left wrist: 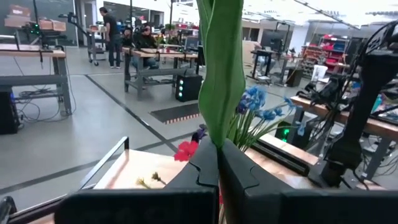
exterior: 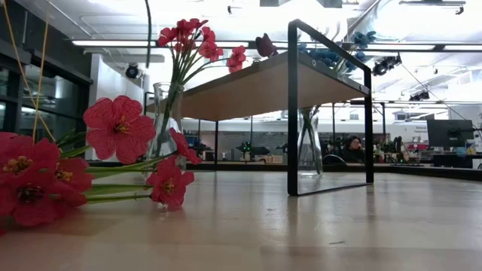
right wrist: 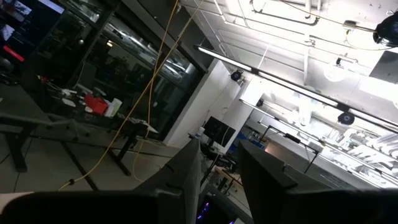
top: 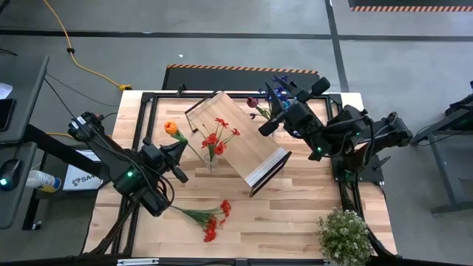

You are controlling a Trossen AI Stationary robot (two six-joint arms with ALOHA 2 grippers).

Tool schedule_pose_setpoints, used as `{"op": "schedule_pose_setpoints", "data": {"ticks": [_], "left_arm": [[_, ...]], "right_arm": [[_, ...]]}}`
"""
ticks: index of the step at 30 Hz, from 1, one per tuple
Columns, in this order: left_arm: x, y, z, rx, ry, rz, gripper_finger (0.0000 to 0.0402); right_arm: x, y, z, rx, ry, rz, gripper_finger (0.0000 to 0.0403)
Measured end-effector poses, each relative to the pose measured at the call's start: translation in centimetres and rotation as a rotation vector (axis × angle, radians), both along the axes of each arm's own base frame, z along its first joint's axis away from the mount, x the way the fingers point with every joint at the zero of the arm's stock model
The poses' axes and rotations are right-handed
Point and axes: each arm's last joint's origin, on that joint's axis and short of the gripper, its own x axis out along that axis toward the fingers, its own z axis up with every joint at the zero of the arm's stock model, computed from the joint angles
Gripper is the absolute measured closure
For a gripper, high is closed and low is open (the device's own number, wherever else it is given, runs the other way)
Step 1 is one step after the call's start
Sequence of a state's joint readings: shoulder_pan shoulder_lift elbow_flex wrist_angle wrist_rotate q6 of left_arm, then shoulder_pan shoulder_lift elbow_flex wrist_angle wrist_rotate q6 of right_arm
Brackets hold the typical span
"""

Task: Pick and place flowers into a vace then onto a shelf
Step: Put the light orange flower into the bottom transparent vase

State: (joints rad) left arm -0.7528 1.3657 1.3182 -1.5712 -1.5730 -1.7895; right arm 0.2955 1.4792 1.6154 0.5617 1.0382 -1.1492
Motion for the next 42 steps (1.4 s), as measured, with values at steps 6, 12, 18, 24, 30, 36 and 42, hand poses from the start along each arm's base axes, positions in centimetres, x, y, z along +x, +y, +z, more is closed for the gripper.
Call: {"op": "schedule_pose_setpoints", "data": {"ticks": [6, 12, 18, 24, 30, 36, 42], "left_arm": [[0.0, 0.0, -0.6, 0.003, 0.003, 0.000, 0.0372], [0.4, 0.7, -0.6, 0.017, 0.019, 0.036, 0.0372], [0.7, 1.2, -0.6, 0.019, 0.022, 0.068, 0.0372], [0.9, 1.4, -0.7, 0.014, 0.018, 0.080, 0.0372], [1.3, 1.7, -0.7, 0.011, 0.017, 0.102, 0.0372], [1.6, 2.0, -0.8, 0.004, 0.010, 0.121, 0.0372], [2.1, 2.4, -2.0, -0.004, -0.003, 0.149, 0.0372]], "right_arm": [[0.0, 0.0, 0.0, -0.001, 0.001, 0.000, 0.0304], [0.0, 0.0, 0.0, -0.002, 0.001, 0.000, 0.0304], [0.0, 0.0, 0.0, -0.002, 0.002, -0.001, 0.0304], [0.0, 0.0, 0.0, -0.005, 0.001, 0.004, 0.0304], [0.1, 0.1, 0.1, -0.038, -0.009, 0.044, 0.0304], [0.1, 0.2, 0.1, -0.054, -0.014, 0.064, 0.0304], [0.1, 0.2, 0.1, -0.055, -0.014, 0.065, 0.0304]]}}
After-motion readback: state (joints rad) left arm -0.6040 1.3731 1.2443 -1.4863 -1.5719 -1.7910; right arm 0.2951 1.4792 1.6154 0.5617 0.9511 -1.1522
